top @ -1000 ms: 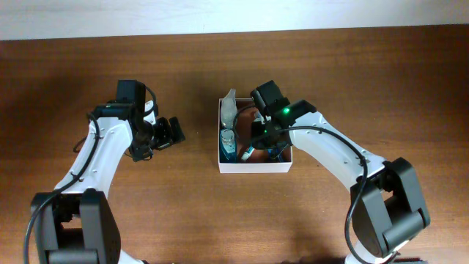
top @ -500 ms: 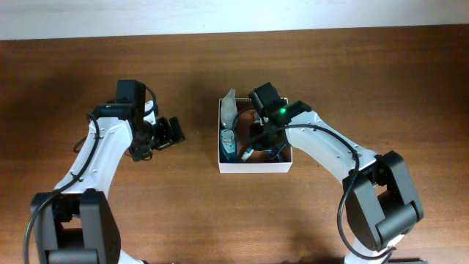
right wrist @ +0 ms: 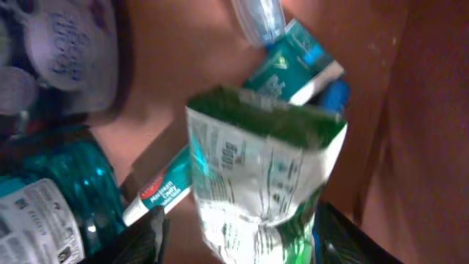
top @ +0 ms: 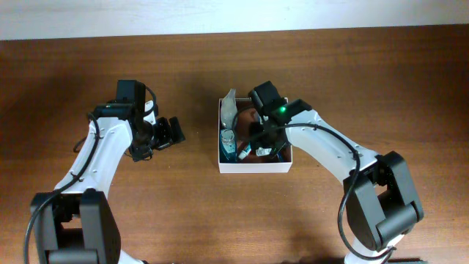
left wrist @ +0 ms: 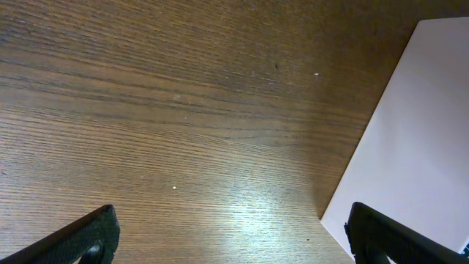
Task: Pack container
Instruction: 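Carry the sachet left and lower it into the box, then open the right gripper and lift it away from the box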
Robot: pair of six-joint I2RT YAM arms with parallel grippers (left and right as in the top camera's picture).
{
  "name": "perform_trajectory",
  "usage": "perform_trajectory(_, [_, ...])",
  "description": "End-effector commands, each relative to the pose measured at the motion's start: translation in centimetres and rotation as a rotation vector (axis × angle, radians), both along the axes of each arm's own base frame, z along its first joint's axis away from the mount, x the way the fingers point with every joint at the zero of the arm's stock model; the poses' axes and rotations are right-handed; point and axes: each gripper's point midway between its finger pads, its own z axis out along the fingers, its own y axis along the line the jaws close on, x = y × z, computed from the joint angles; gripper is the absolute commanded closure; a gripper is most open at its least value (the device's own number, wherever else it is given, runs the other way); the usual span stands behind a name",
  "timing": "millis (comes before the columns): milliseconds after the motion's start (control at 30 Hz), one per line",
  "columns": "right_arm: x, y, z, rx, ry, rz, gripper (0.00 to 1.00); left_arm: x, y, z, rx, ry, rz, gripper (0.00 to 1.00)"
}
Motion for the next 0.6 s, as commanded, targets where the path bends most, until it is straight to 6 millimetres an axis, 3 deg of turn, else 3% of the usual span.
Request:
perform_trajectory(0, [0.9,0.0,0.8,0.003,-0.026,-0.005,0.38,0.2,0.1,-0.1,0.004,0.002,-0.004,0.01])
perform_trajectory(133, [0.8,0.0,1.0,-0.002,-0.028,0.011,0.28,0.2,0.1,-0.1,0.004,0.002,-0.004,0.01])
perform_trajectory(267, [1.1,0.1,3.0,0.007,-0.063,0.034,0.22,0.2,0.1,-0.1,0.004,0.002,-0.004,0.01])
perform_trajectory(567, [2.0,0.5,12.3,0.065,-0.194,0.042,0.21,0.2,0.1,-0.1,0.004,0.002,-0.004,0.01])
